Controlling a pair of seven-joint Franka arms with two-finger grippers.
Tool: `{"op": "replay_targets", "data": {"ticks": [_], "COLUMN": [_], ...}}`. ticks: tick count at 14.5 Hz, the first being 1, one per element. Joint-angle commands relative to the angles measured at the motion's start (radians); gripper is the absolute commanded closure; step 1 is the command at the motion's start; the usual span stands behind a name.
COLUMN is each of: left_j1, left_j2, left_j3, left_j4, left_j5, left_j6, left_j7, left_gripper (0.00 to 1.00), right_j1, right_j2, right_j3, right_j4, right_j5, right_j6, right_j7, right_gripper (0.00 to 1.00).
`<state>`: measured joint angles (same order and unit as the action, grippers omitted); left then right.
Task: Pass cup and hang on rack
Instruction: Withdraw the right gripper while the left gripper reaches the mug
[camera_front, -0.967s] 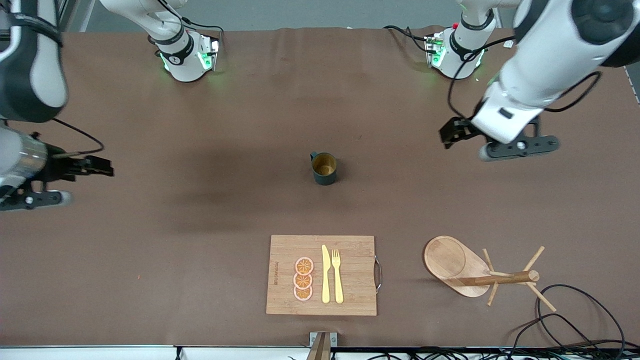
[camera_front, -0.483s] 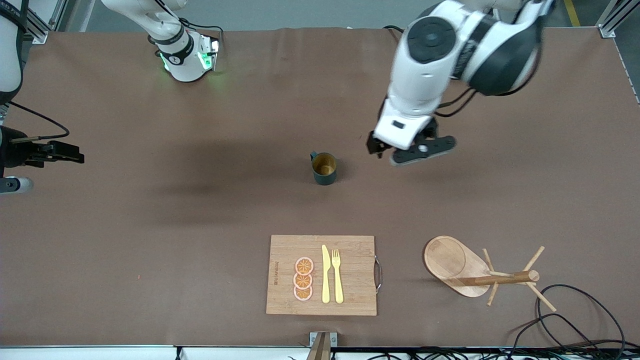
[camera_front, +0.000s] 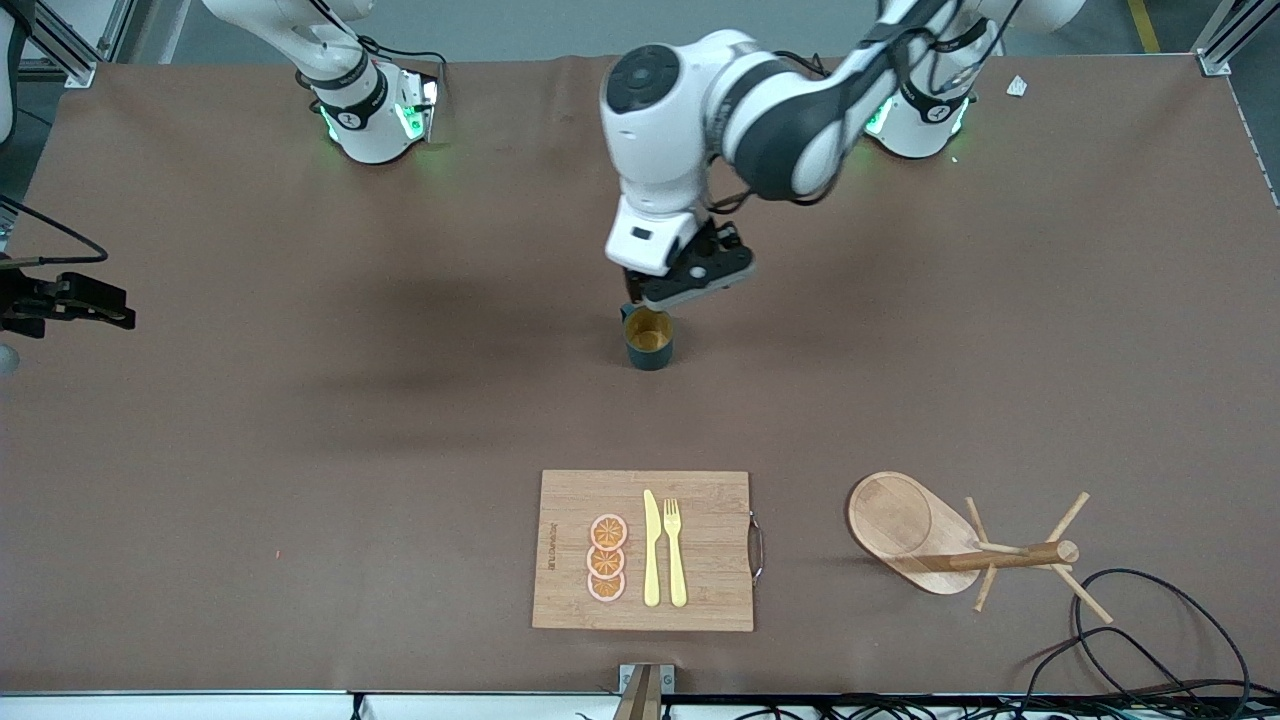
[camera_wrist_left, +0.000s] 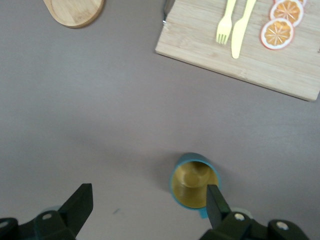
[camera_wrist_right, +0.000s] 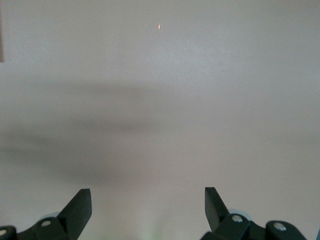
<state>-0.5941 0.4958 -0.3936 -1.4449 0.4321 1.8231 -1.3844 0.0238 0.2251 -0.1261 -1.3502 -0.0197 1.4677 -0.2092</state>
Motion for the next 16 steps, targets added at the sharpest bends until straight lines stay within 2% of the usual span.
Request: {"op": "replay_targets", "data": {"ticks": [1, 4, 7, 10, 13, 16], "left_j1": [-0.102, -0.193, -0.282, -0.341, -0.388, -0.447], "left_j2": [0.11, 0.177, 0.237, 0.303, 0.363, 0.397], "left_j3": [0.012, 0.012, 0.012, 0.013, 0.028, 0.093], "left_j4": [0.077, 0.075, 0.067, 0.066, 0.069, 0.069], "left_j5": [0.124, 0.253, 0.391, 0.5, 0.562, 0.574], "left_j6": [-0.01, -0.01, -0.021, -0.07, -0.123, -0.123], "left_j7": [-0.153, -0.335, -0.542, -0.697, -0.76, -0.849], "left_gripper": [0.0, 0.0, 0.0, 0.0, 0.0, 0.0], "right_j1": [-0.007, -0.004, -0.001, -0.001, -0.001, -0.002], "right_j2": [0.003, -0.006, -0.026, -0.041, -0.107, -0.153], "right_j3": [0.008, 0.008, 0.013, 0.016, 0.014, 0.014], "right_j4": [0.006, 0.003, 0.002, -0.001, -0.071, -0.113], "right_j5": [0.0, 0.003, 0.032, 0.038, 0.035, 0.027], "right_j6": [-0.02, -0.073, -0.076, -0.075, -0.063, -0.064], "right_j7": [0.013, 0.039, 0.206, 0.205, 0.194, 0.194], "right_gripper": [0.0, 0.0, 0.0, 0.0, 0.0, 0.0]}}
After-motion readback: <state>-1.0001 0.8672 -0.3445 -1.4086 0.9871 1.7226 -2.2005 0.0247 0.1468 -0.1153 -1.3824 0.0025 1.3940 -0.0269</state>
